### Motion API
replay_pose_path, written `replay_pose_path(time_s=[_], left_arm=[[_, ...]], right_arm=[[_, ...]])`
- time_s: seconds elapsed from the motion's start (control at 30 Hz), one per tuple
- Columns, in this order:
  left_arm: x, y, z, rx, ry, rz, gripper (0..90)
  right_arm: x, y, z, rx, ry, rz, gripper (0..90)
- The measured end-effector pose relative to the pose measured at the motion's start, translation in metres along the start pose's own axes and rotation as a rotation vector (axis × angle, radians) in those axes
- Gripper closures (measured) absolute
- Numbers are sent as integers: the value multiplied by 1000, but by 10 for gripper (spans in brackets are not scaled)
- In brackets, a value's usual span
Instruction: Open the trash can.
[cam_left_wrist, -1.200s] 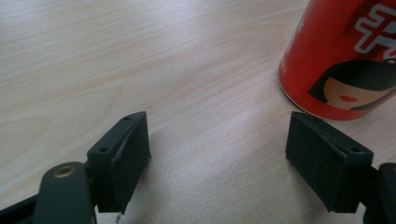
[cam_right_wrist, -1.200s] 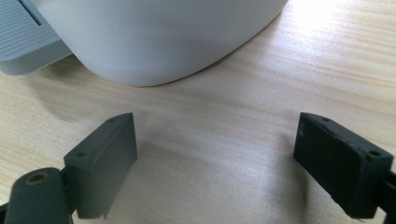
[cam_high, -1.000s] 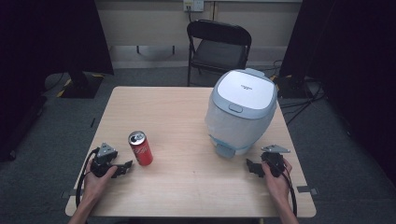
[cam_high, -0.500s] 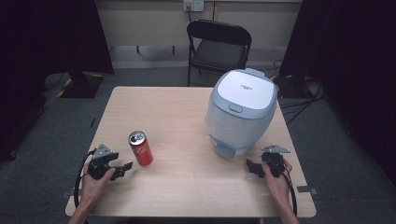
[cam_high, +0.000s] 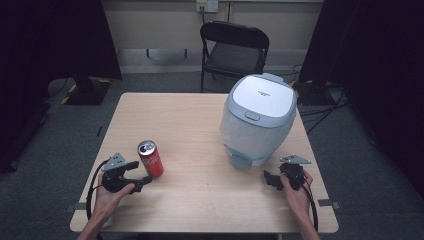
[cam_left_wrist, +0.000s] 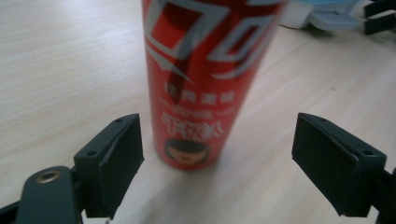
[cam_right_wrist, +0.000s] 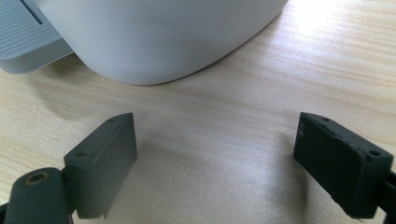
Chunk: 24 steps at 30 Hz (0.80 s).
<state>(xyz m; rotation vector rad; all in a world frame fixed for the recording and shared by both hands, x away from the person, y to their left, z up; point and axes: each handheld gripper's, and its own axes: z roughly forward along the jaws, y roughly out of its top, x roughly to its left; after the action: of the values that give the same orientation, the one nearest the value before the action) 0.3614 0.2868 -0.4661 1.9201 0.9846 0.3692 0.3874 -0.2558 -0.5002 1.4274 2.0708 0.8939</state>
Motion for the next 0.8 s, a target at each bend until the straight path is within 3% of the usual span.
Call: replay_pose_path(time_s=[0.07, 0.13, 0.33, 0.43, 0.5, 0.67, 0.8], left_arm=[[5, 2, 5, 4, 29, -6, 171], [6, 3, 9, 11, 41, 14, 197], [4, 6, 20, 28, 19, 64, 199], [5, 9, 25, 36, 16, 58, 214], [6, 11, 29, 14, 4, 45, 246], [4, 16, 31, 20, 34, 86, 333], [13, 20, 31, -12, 48, 49, 338]], right_arm=[[0, 0, 0, 0, 0, 0, 118], [0, 0, 0, 0, 0, 0, 119], [0, 0, 0, 0, 0, 0, 119], [0, 0, 0, 0, 0, 0, 119], [0, 0, 0, 0, 0, 0, 119], [0, 0, 0, 0, 0, 0, 119], [0, 0, 0, 0, 0, 0, 119]])
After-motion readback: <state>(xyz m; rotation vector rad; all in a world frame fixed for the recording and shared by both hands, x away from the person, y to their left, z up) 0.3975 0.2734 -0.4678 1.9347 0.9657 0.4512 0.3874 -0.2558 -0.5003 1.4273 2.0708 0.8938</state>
